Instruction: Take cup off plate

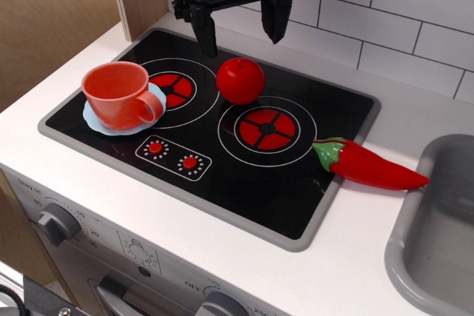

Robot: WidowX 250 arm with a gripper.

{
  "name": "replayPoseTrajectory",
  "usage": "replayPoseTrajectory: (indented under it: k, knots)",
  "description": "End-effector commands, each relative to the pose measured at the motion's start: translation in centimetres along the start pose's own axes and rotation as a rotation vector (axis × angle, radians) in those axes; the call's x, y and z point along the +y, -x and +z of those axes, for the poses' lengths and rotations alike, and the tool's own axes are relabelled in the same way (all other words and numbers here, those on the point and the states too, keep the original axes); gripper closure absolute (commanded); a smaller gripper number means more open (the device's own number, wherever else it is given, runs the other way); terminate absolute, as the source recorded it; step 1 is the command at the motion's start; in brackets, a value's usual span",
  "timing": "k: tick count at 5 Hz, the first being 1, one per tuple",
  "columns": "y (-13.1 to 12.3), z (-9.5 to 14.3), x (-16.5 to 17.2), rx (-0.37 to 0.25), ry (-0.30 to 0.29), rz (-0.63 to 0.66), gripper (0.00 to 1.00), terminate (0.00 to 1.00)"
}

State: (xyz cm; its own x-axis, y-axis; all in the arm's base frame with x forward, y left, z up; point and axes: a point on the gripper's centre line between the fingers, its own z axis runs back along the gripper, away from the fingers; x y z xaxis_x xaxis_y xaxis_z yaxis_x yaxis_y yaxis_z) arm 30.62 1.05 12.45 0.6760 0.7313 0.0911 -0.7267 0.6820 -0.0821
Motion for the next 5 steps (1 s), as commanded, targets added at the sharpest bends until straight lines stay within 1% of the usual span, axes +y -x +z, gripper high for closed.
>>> replayPoseTrajectory:
  k: [1,2,3,4,5]
  knots:
    - [0.0,0.0,0.0,0.0,0.0,0.0,0.0,0.0]
    - [0.4,0.9,1.4,0.032,0.007,0.113,0.0,0.0]
    - [0.8,1.2,2.6,0.029,-0.005,0.183,0.0,0.0]
    - [0.3,1.0,3.9,0.045,-0.05,0.229,0.0,0.0]
    - [0.0,0.5,5.2,0.04,-0.076,0.268,0.0,0.0]
